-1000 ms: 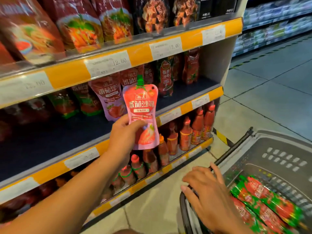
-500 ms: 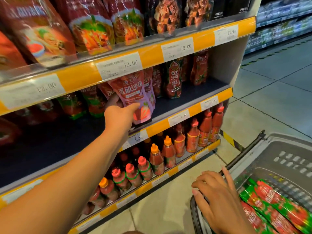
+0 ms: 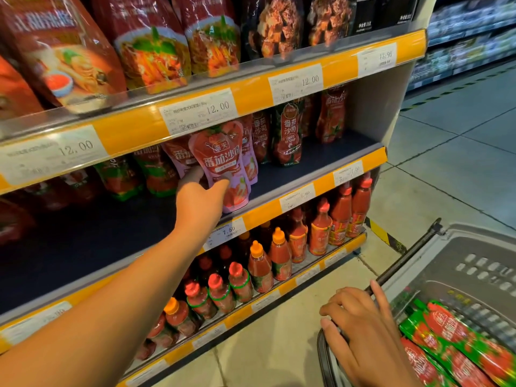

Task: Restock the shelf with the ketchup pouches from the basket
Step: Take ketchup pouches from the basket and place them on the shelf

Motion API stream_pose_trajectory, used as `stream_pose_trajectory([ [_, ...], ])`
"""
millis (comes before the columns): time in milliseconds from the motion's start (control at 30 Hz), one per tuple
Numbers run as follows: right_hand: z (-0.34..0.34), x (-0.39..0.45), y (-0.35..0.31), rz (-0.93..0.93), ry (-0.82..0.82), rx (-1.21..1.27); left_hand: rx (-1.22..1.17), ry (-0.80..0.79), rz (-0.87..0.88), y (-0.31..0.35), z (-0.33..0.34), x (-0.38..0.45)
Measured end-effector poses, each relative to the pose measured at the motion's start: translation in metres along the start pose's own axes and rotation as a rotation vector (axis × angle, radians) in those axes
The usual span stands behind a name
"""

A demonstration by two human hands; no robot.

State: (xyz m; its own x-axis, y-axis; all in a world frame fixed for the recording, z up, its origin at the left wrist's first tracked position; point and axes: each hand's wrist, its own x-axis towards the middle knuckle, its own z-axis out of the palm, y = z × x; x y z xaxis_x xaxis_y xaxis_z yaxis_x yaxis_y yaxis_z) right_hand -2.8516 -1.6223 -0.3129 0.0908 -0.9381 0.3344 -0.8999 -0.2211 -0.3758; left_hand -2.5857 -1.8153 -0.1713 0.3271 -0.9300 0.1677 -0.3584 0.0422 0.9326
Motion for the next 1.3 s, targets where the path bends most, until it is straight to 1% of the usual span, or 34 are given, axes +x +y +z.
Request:
stream_pose_trajectory([
  [133, -0.001, 0.0, -0.001, 0.002, -0.002, -0.004, 0.038, 0.051, 0.101, 0.005, -0.003, -0.008],
  [433, -0.003, -0.002, -0.004, 0.01, -0.014, -0.019, 0.041, 0.014, 0.18, 0.0, -0.014, -0.025],
  [533, -0.003, -0.003, -0.005, 0.02, -0.019, -0.02, 0.074, 0.077, 0.16, -0.006, -0.024, -0.034],
  [600, -0.003, -0.003, -0.007, 0.024, -0.027, -0.016, 0.059, 0.124, 0.197, -0.004, -0.031, -0.054],
  [633, -0.004, -0.004, -0.008, 0.029, -0.033, -0.014, 0.039, 0.112, 0.221, -0.003, -0.033, -0.07],
  [667, -0.005, -0.005, -0.01, 0.032, -0.043, -0.012, 0.019, 0.061, 0.232, -0.001, -0.031, -0.088],
  [700, -0.006, -0.005, -0.012, 0.032, -0.062, -0.013, -0.005, -0.027, 0.221, -0.001, -0.027, -0.108],
  [767, -0.01, -0.006, -0.019, 0.032, -0.121, -0.006, -0.034, -0.242, 0.171, -0.007, -0.009, -0.144],
  [833, -0.018, -0.007, -0.023, 0.039, -0.167, 0.085, -0.025, -0.427, 0.158, -0.015, 0.019, -0.168],
  [867, -0.026, -0.007, -0.023, 0.054, -0.152, 0.169, -0.01, -0.516, 0.154, -0.018, 0.035, -0.176],
  [900, -0.036, -0.008, -0.02, 0.09, -0.097, 0.248, 0.019, -0.613, 0.152, -0.017, 0.051, -0.184],
  [967, -0.063, -0.014, -0.008, 0.231, 0.104, 0.292, 0.163, -0.777, 0.232, -0.016, 0.084, -0.195],
  [1033, -0.098, -0.028, 0.014, 0.4, 0.283, 0.174, 0.339, -0.903, 0.35, -0.011, 0.113, -0.207],
  [1100, -0.133, -0.054, 0.042, 0.59, 0.384, 0.016, 0.498, -0.986, 0.391, -0.009, 0.132, -0.214],
  [1167, -0.162, -0.091, 0.067, 0.802, 0.422, -0.139, 0.579, -0.996, 0.379, -0.017, 0.143, -0.212],
  [1233, -0.18, -0.136, 0.077, 1.046, 0.369, -0.284, 0.563, -0.959, 0.366, -0.027, 0.146, -0.207],
  [1300, -0.189, -0.176, 0.078, 1.228, 0.308, -0.383, 0.527, -0.929, 0.338, -0.032, 0.145, -0.204],
])
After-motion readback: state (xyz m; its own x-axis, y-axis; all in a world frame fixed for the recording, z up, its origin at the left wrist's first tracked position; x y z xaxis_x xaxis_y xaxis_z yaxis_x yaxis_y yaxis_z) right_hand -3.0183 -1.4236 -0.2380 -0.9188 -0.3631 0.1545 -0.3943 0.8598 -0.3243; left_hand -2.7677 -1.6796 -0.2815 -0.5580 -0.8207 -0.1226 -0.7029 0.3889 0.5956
